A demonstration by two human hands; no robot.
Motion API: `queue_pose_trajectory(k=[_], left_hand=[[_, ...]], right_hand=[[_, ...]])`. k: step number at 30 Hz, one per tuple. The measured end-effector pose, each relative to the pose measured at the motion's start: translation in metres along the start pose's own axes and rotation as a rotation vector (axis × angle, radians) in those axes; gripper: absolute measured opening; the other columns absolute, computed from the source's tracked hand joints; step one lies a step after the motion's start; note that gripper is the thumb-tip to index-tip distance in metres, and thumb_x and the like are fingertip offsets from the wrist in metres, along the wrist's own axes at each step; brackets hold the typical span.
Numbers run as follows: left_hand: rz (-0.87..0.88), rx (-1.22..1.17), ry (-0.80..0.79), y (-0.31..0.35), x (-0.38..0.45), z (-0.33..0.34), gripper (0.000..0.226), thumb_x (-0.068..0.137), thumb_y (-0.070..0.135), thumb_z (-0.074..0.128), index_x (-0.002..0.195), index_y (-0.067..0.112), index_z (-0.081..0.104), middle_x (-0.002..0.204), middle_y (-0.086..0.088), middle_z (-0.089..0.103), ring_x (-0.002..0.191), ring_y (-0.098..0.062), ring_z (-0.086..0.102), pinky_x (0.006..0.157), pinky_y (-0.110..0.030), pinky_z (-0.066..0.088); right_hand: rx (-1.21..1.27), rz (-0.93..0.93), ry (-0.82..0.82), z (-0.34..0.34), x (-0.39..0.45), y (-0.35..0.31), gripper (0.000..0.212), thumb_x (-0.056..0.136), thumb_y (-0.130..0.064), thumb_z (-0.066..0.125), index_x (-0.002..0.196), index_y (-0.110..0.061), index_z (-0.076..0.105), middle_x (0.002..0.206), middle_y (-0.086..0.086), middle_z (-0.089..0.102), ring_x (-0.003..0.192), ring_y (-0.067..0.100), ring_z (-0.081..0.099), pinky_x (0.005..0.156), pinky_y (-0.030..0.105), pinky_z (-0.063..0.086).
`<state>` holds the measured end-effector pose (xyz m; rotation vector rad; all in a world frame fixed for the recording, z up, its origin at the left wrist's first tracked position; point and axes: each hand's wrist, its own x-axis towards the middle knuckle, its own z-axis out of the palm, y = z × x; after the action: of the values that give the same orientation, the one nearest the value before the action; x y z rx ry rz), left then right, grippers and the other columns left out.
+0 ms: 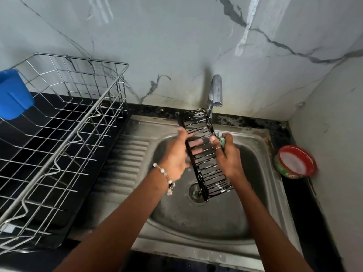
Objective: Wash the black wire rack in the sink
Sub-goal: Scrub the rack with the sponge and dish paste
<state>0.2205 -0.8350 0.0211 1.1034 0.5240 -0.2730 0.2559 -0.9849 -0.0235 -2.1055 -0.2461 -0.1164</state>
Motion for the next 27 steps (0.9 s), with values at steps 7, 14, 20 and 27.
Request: queue_pose_trajectory(k=[7, 14, 20, 27], left_hand=[[0.038, 0.015, 0.016, -0.036, -0.009, 0.015, 0.034, 0.105, 0.032, 0.032, 0.11, 0.007, 0.055, 0.095, -0.018, 0.073, 0.073, -0.038, 0.07, 0.05, -0.032, 0.057], [0.033, 0.169, 0.077, -0.025, -0.006, 0.001, 0.035, 0.106, 0.029, 0.031, 0.095, 0.007, 0.056, 0.08, -0.015, 0.074, 0.059, -0.031, 0.068, 0.033, -0.017, 0.033], [0.057, 0.193, 0.051, -0.014, -0.005, -0.002, 0.036, 0.106, 0.03, 0.031, 0.097, 0.006, 0.055, 0.074, -0.012, 0.074, 0.055, -0.028, 0.069, 0.037, -0.018, 0.042], [0.115, 0.244, 0.085, -0.016, -0.003, -0.013, 0.037, 0.106, 0.031, 0.03, 0.094, 0.011, 0.059, 0.064, -0.006, 0.069, 0.045, -0.02, 0.063, 0.034, -0.016, 0.034]], right_hand=[[-0.052, 0.271, -0.013, -0.002, 0.006, -0.009, 0.036, 0.101, -0.041, 0.038, 0.108, -0.007, 0.047, 0.08, 0.009, 0.059, 0.072, 0.027, 0.055, 0.061, 0.029, 0.036], [-0.31, -0.138, 0.188, -0.021, 0.043, -0.04, 0.019, 0.093, -0.001, 0.053, 0.106, 0.003, 0.067, 0.1, 0.022, 0.07, 0.091, 0.032, 0.067, 0.072, 0.02, 0.039], [-0.451, -0.234, -0.112, 0.027, 0.052, -0.029, 0.039, 0.086, 0.009, 0.052, 0.124, 0.001, 0.058, 0.135, 0.022, 0.053, 0.13, 0.036, 0.044, 0.114, 0.04, 0.026], [-0.496, -0.612, -0.231, 0.034, 0.0, -0.014, 0.042, 0.069, 0.0, 0.075, 0.11, 0.004, 0.067, 0.113, 0.024, 0.067, 0.106, 0.04, 0.064, 0.097, 0.055, 0.042]])
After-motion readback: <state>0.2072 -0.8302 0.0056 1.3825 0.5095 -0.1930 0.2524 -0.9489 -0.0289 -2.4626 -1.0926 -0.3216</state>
